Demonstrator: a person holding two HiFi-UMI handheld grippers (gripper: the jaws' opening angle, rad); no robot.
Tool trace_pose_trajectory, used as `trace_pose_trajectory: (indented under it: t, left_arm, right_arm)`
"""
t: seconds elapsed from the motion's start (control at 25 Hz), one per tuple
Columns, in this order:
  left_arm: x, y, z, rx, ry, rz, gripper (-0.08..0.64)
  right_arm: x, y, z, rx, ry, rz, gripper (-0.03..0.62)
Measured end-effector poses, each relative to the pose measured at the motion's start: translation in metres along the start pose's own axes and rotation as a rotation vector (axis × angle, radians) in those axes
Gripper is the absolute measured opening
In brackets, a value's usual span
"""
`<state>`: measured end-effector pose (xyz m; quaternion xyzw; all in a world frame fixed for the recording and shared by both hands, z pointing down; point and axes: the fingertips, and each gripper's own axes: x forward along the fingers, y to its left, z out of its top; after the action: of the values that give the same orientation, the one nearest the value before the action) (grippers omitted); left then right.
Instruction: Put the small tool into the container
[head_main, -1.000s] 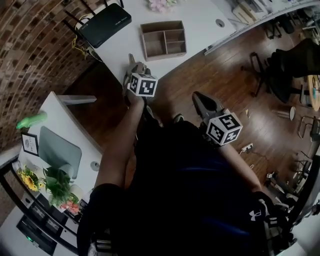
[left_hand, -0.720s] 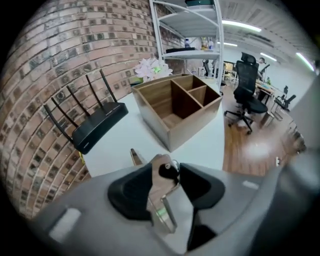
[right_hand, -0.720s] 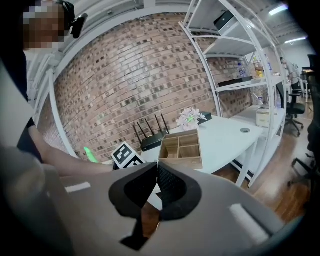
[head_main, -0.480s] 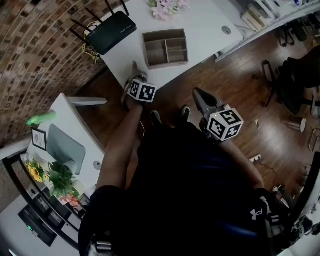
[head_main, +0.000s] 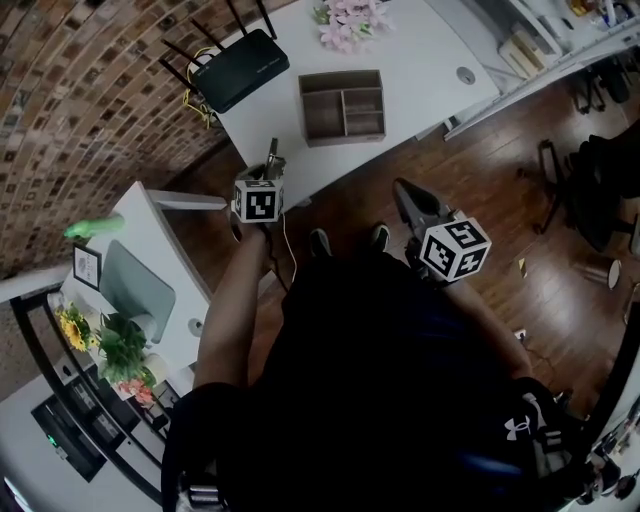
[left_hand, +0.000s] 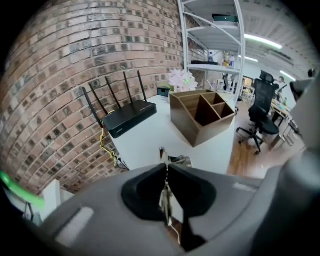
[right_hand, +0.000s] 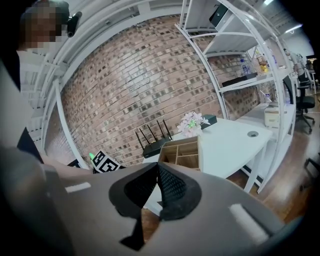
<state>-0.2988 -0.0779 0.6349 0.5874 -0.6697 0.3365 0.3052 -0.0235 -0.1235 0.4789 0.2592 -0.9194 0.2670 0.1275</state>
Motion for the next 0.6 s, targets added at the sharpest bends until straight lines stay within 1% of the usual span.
trace_pose_trajectory:
  t: [0.16,0.28,0.36,0.44,0.6]
  left_arm:
    - [-0.029,0.007,0.012,-0.161,-0.074,-0.049,0.018]
    - [-0.045,0.014,0.03,-0.242,-0.159,-0.077,0.018]
    - [-0.058,0.013,0.048,-0.286,-0.232,-0.122,0.018]
    - [-0.07,0.007,0.07,-0.307,-0.3,-0.182,0.018]
    - [-0.088,-0.007,0.116,-0.278,-0.391,-0.29,0.02]
  right_arm:
    - [-0.001,-0.004,0.0,-0.003,-0.002,-0.003,0.011]
    - [-0.002,-0.007,0.0,0.002,-0.006,-0.01,0.011]
    - [-0.002,-0.008,0.001,0.007,-0.01,-0.015,0.011]
    - [-0.003,-0.009,0.001,0.014,-0.011,-0.02,0.011]
    - [-0.006,-0.013,-0.002,0.025,-0.017,-0.035,0.011]
